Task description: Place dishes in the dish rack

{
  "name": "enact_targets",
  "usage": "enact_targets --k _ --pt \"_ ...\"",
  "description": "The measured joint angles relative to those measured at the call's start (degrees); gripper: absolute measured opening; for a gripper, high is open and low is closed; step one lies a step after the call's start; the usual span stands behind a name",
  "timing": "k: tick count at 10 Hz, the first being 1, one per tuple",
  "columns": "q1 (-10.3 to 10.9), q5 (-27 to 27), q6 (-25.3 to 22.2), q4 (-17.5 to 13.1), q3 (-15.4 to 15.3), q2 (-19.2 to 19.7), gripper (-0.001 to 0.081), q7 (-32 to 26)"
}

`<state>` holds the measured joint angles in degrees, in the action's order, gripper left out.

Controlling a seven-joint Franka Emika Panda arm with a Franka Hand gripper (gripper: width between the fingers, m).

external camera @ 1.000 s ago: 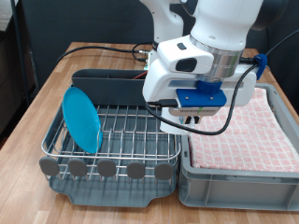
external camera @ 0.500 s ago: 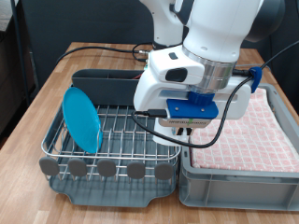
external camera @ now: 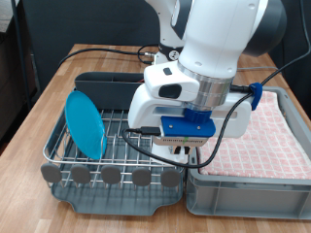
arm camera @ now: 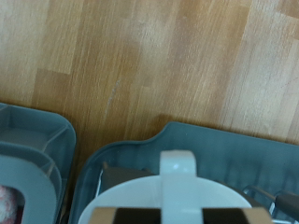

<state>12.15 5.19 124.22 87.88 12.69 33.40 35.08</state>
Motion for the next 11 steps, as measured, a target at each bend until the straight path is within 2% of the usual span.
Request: enact_targets --k 6,11 --pt "-2.23 -3.35 -0.25 -4.59 -1.43 4.66 0.0072 -2.41" --pt "-2.84 -5.00 -3.54 -8.07 -2.14 7.75 0.0072 -3.02"
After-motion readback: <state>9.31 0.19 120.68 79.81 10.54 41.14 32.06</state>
